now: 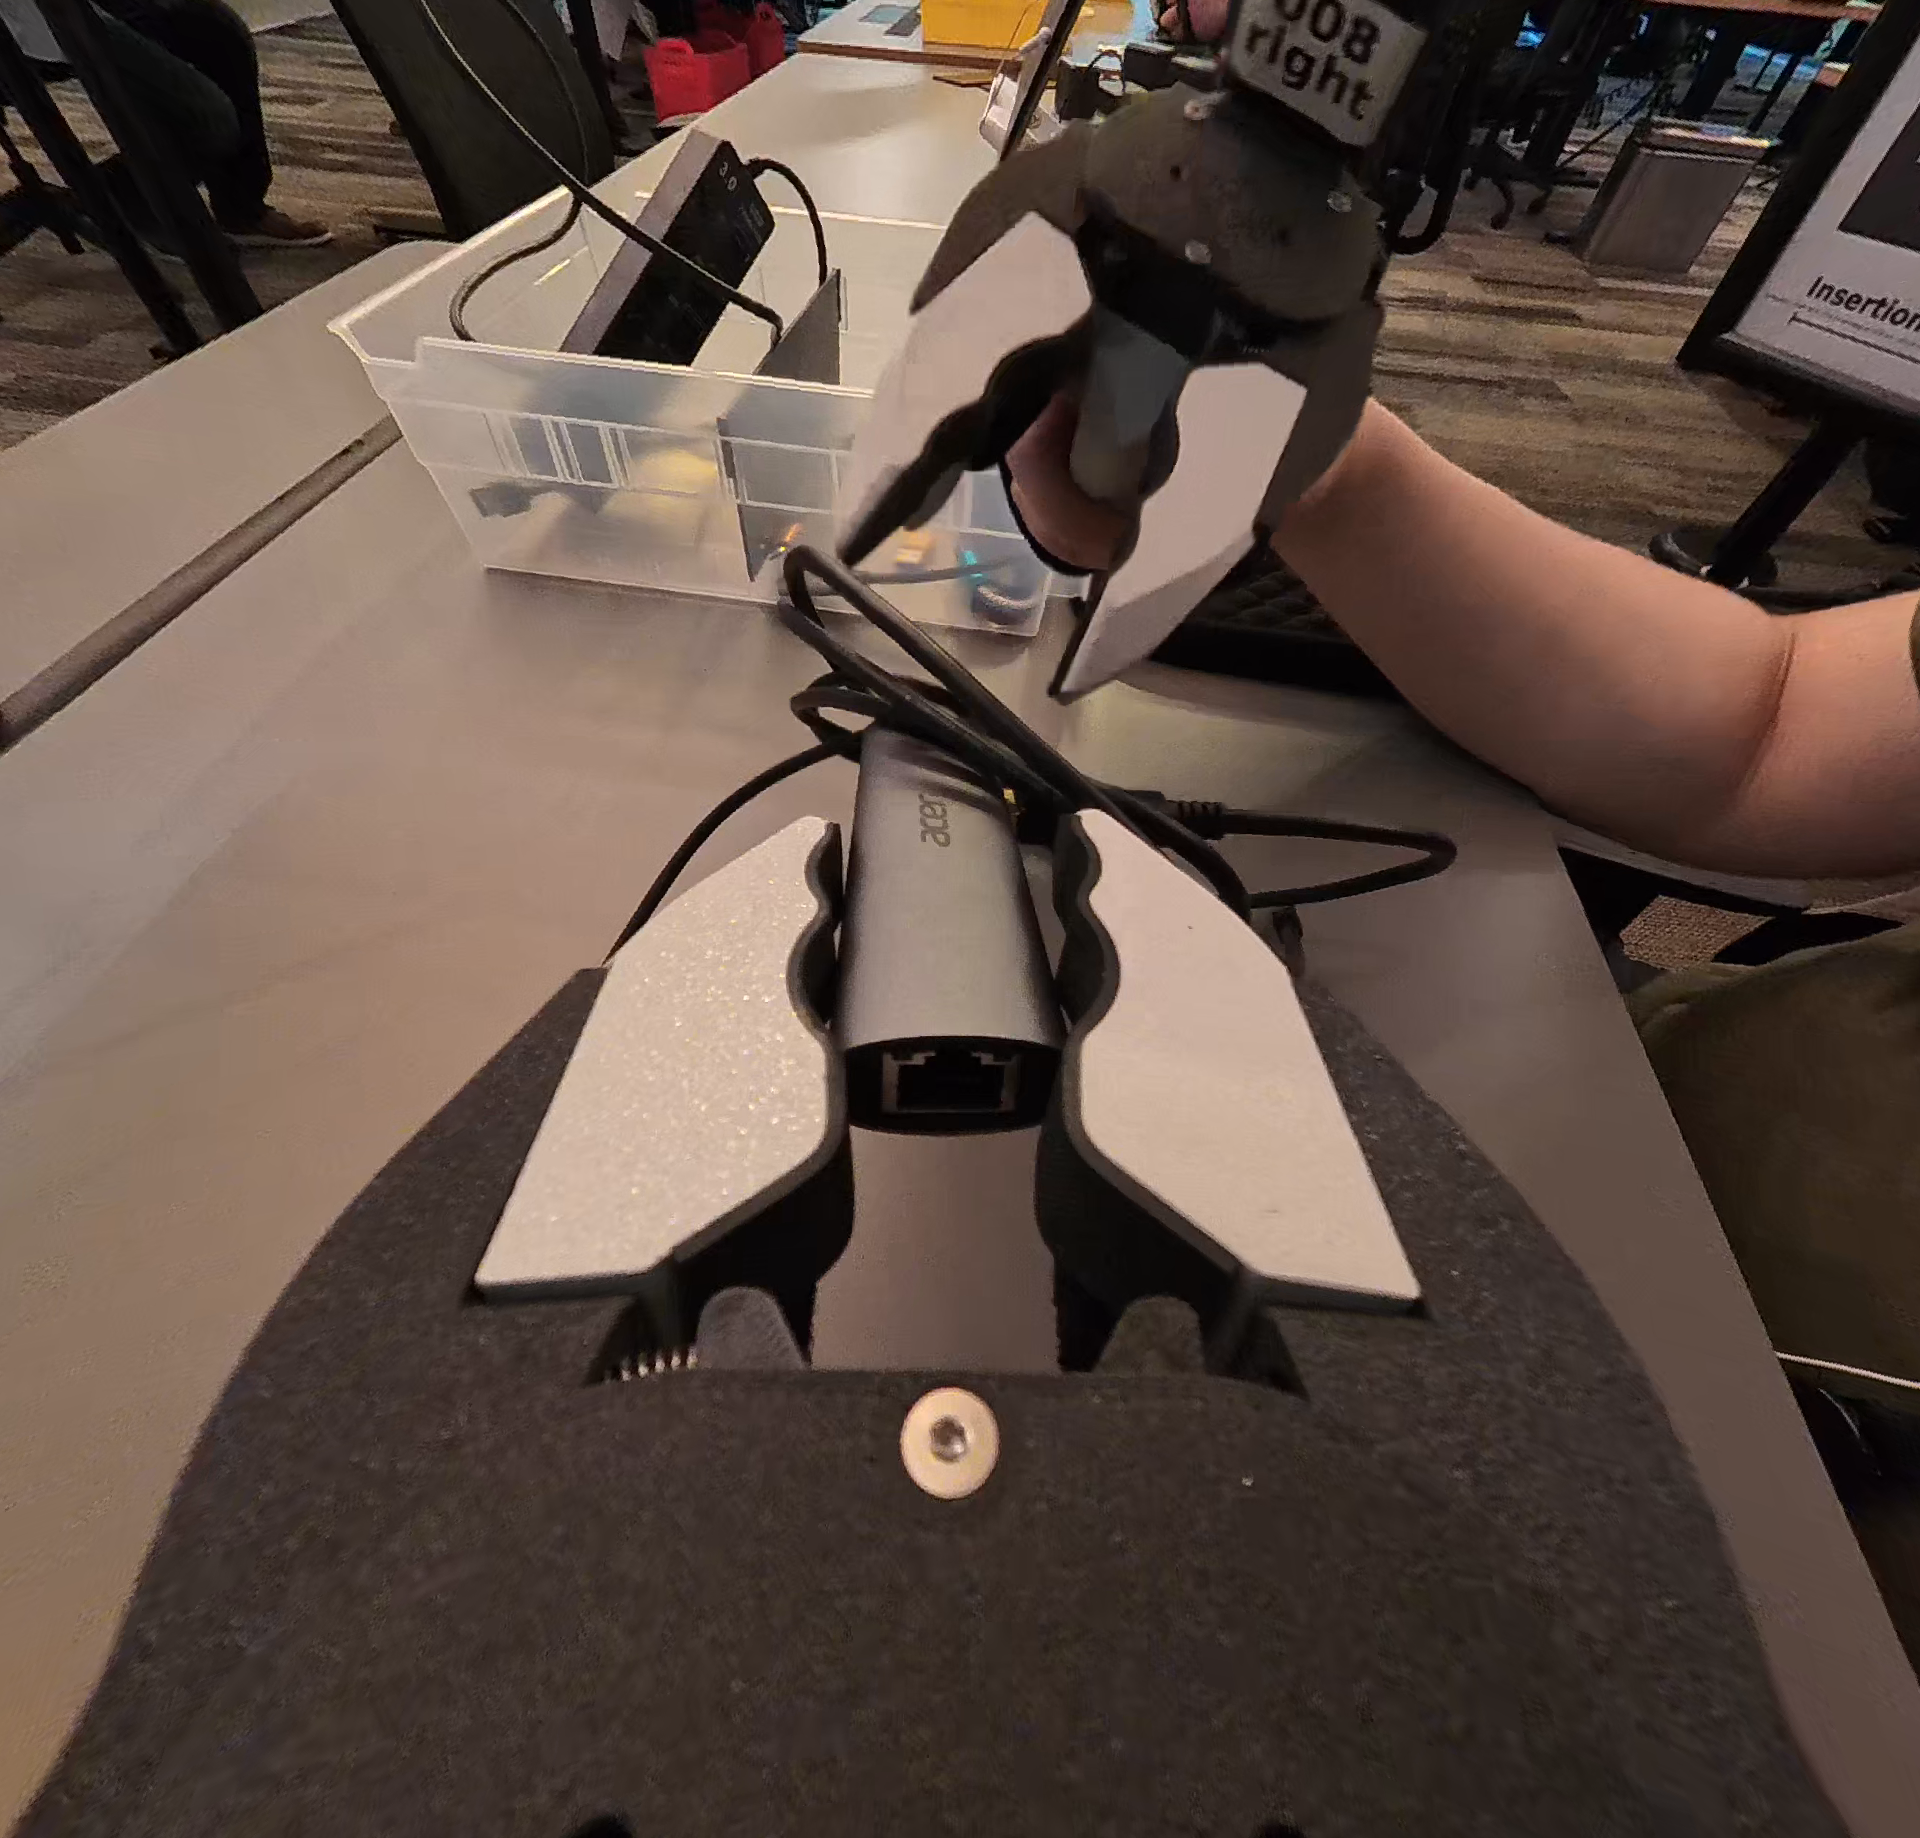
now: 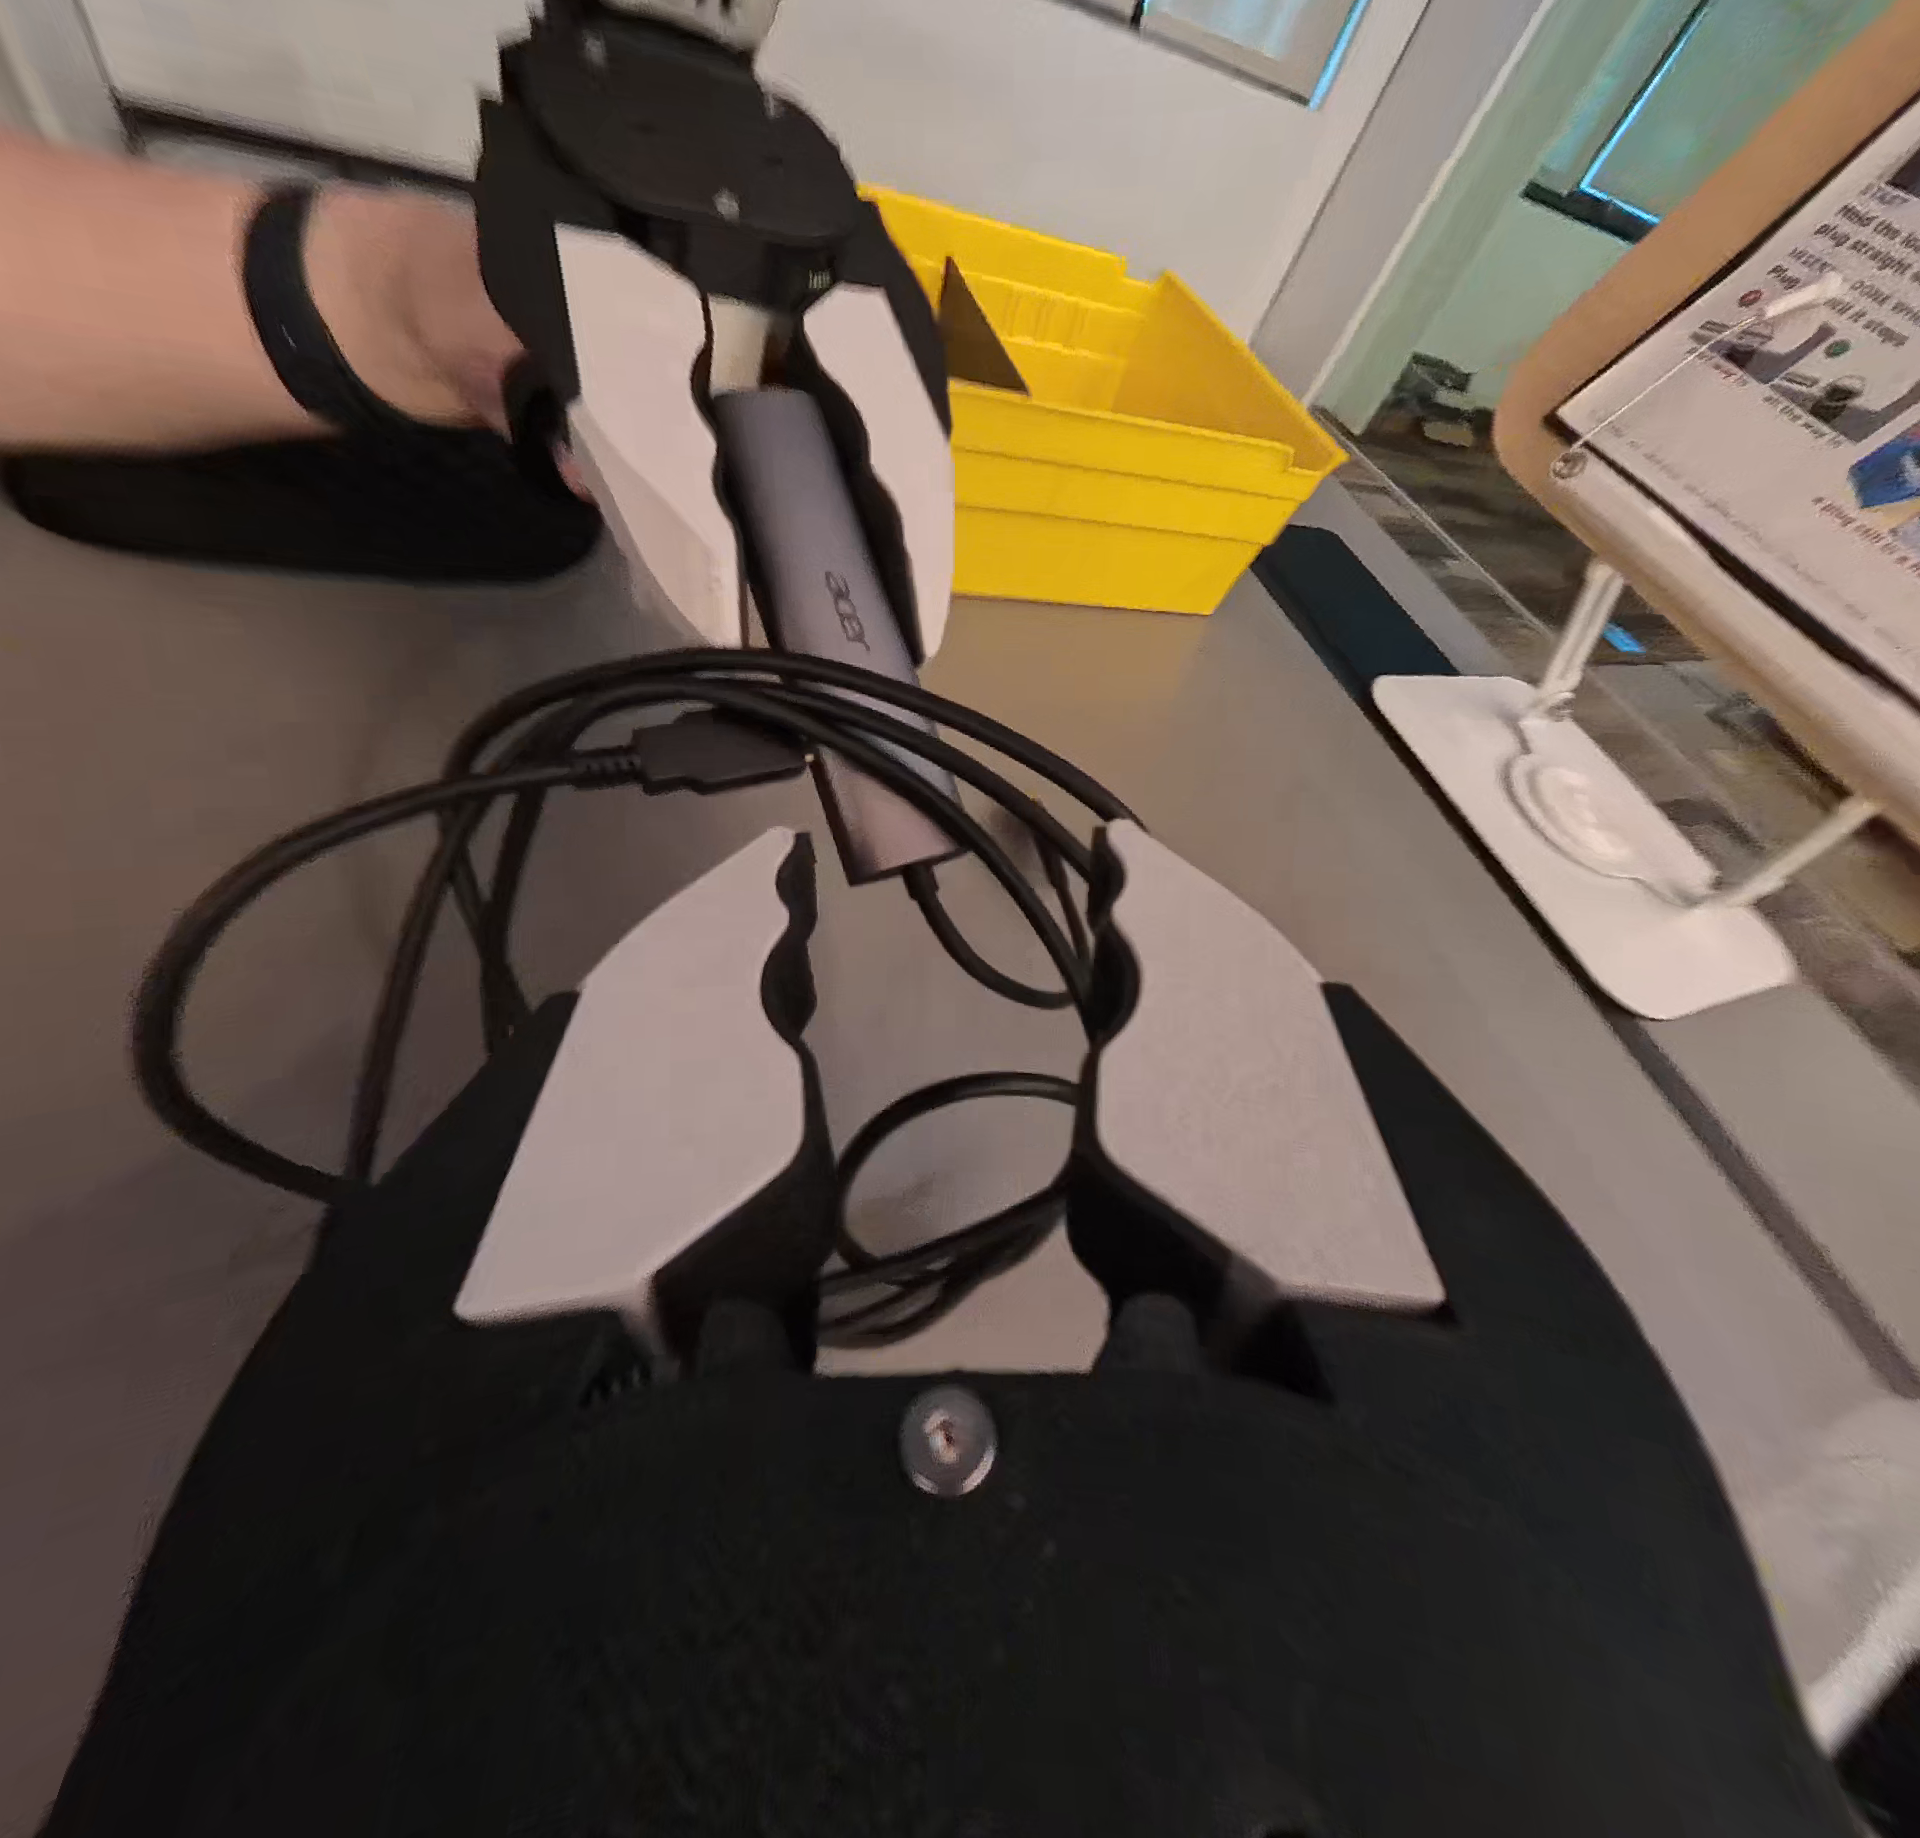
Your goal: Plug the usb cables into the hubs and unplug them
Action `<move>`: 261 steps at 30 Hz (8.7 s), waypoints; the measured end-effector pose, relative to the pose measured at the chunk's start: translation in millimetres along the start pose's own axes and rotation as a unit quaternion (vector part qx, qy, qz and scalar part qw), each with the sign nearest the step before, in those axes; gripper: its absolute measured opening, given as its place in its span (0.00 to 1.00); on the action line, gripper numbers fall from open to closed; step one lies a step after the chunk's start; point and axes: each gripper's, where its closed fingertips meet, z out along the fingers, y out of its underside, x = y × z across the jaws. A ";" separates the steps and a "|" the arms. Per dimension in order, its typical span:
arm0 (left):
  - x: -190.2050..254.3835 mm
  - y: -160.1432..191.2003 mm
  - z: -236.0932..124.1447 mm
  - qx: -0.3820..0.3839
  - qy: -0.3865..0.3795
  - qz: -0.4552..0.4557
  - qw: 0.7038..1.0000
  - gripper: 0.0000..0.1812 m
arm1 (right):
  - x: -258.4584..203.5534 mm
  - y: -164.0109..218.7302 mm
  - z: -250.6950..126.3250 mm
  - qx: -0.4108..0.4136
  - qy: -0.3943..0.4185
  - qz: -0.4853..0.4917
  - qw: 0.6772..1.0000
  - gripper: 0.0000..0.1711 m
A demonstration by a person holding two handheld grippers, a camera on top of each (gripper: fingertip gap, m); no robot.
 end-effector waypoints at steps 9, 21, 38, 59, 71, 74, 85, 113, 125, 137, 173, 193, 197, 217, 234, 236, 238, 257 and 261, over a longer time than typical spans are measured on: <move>0.9 -0.3 -0.6 -0.001 0.002 0.003 1.000 0.21 | 13.2 -20.1 7.0 -0.077 -0.050 -0.133 0.987 0.30; -2.3 0.9 -0.3 -0.005 -0.010 0.016 1.000 0.21 | -9.6 5.9 25.1 -0.257 -0.236 -0.148 0.925 0.08; -37.4 -23.3 -29.3 0.073 -0.123 0.006 0.990 0.21 | -65.4 -10.0 -21.9 -0.245 -0.344 -0.070 0.904 0.04; -49.8 -31.1 -41.7 0.072 -0.224 0.093 0.967 0.21 | 13.8 -52.9 41.7 0.027 0.063 0.323 0.944 0.23; -57.6 -21.6 -40.0 0.054 -0.223 0.068 0.971 0.20 | -1.7 -60.7 41.4 0.063 0.084 0.328 0.939 0.21; -56.9 -20.9 -38.1 0.049 -0.225 0.068 0.971 0.20 | -11.2 -62.8 38.5 0.066 0.067 0.347 0.933 0.21; -51.4 -25.8 -37.5 0.057 -0.226 0.078 0.969 0.20 | -11.4 -26.9 72.3 -0.001 -0.018 0.354 0.935 0.20; -23.3 -46.4 -37.0 0.097 -0.166 0.080 0.978 0.20 | -28.1 -2.9 106.6 0.004 -0.307 0.054 0.950 0.29; -33.8 -44.0 -45.2 0.130 -0.125 -0.012 0.983 0.20 | -24.8 -12.3 99.5 0.060 -0.343 0.110 0.931 0.18; -6.4 -15.3 -37.1 0.023 -0.027 0.079 0.996 0.19 | -18.6 -13.0 61.3 -0.012 -0.374 0.152 0.915 0.18; 3.7 26.4 -10.3 -0.084 -0.077 0.341 0.933 0.14 | -45.6 12.7 34.5 -0.196 -0.440 0.257 0.838 0.19; -37.9 6.4 -20.4 -0.112 -0.256 0.347 0.895 0.10 | 102.3 -89.6 -4.6 0.043 0.018 0.192 0.980 0.19; -49.9 1.9 -23.5 -0.105 -0.302 0.321 0.892 0.10 | 56.1 -130.3 -37.1 0.080 0.047 0.244 0.965 0.19; -60.8 -12.7 -33.4 -0.071 -0.371 0.281 0.882 0.10 | 12.3 -49.7 35.5 0.086 0.219 0.222 0.946 0.16; -72.6 -7.0 -42.2 -0.108 -0.397 0.322 0.853 0.09 | 1.3 -89.3 17.6 0.031 0.091 0.136 0.986 0.14; -71.8 -6.2 -41.0 -0.113 -0.397 0.326 0.851 0.10 | 12.5 -91.1 12.1 0.004 0.060 0.126 0.990 0.15; -71.4 -6.0 -40.2 -0.115 -0.398 0.333 0.847 0.10 | 20.2 -96.2 10.9 -0.008 0.028 0.126 0.992 0.19; -72.4 -9.8 -40.8 -0.120 -0.426 0.346 0.827 0.09 | 36.8 -33.8 64.6 -0.221 0.020 0.174 0.960 0.16; -73.8 -9.1 -41.5 -0.118 -0.427 0.340 0.830 0.09 | 33.2 -34.8 67.7 -0.209 0.003 0.182 0.961 0.11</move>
